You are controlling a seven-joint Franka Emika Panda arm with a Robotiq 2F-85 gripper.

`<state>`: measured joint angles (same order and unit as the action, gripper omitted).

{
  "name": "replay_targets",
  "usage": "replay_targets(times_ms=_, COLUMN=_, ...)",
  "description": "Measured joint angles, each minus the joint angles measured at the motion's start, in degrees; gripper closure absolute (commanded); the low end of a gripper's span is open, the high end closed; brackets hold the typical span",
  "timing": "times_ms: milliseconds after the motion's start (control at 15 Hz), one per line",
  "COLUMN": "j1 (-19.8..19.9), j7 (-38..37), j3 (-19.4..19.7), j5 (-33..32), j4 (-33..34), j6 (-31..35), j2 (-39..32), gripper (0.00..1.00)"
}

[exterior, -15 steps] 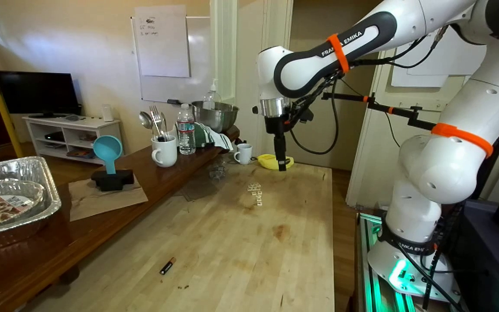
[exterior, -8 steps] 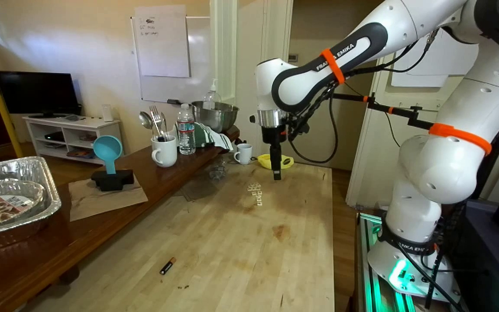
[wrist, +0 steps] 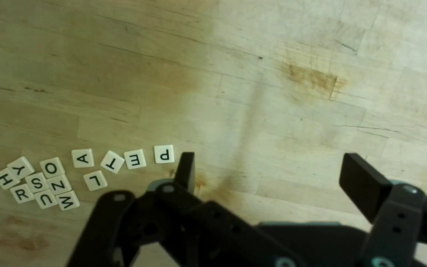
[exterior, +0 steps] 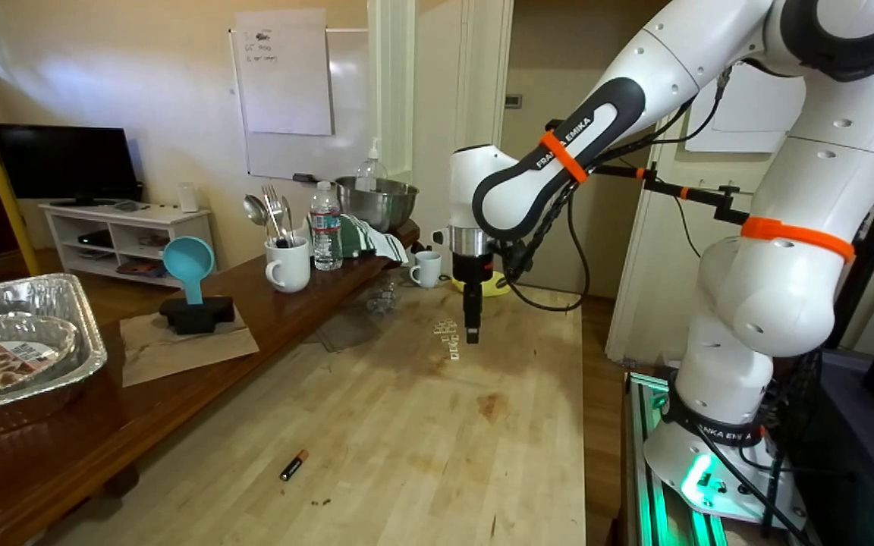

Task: Put 5 letter blocks in a line

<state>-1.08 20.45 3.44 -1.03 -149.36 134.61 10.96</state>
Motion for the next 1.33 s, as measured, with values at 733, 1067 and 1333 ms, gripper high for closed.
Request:
replay_targets(times_ms=733, j1=1.7, j7=6.5, j3=1.8, j5=0.7, j4=0.1, j6=12.8, j2=-10.0, gripper=0.87)
replay_targets(times_ms=1067, j1=3.3, j7=7.0, j3=1.8, j5=0.7, j4=0.2, j6=20.4, j2=-13.6, gripper=1.00)
replay_targets(times_ms=1333, j1=4.3, j7=7.0, j3=1.6, j5=0.7, j4=0.2, j6=23.9, j2=-15.9, gripper=1.00)
